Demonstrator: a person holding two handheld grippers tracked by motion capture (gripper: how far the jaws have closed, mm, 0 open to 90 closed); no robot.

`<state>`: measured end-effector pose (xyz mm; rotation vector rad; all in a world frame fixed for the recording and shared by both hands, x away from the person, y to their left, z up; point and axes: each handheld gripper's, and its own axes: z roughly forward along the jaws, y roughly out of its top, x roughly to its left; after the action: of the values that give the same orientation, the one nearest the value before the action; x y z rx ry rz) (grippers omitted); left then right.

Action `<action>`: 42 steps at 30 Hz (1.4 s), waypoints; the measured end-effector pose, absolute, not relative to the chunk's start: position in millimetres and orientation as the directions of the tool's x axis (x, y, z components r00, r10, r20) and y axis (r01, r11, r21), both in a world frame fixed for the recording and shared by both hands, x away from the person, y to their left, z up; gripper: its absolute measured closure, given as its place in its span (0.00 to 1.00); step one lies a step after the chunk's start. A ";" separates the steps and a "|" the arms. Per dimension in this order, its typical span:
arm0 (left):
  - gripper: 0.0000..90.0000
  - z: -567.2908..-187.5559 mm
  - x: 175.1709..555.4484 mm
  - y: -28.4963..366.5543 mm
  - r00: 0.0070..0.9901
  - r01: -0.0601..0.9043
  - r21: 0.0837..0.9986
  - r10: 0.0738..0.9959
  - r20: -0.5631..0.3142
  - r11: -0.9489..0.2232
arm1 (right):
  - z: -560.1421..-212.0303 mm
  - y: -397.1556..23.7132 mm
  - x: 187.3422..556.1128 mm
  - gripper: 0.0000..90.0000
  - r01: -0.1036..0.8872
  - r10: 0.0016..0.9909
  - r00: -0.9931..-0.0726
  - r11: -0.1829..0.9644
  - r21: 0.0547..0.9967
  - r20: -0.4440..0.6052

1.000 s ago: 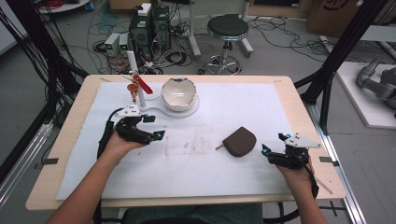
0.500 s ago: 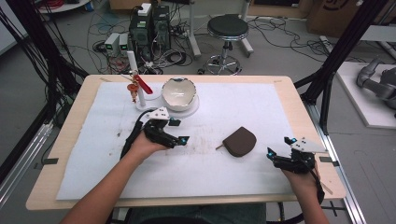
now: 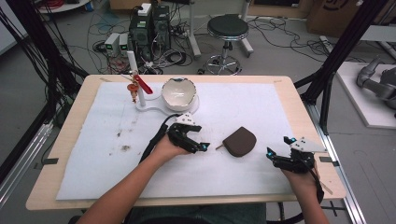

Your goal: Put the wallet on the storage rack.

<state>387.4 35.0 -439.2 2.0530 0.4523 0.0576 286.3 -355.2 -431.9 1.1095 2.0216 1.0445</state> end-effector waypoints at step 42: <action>0.83 -455.1 389.6 -19.3 0.964 0.175 0.769 0.267 -0.006 -0.615 | -432.8 -354.6 288.0 0.23 0.403 0.871 -0.475 0.343 0.849 -0.126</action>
<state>389.6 -19.3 -455.1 2.2475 0.3087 0.1365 288.0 -354.6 -432.8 1.1083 2.0293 1.0459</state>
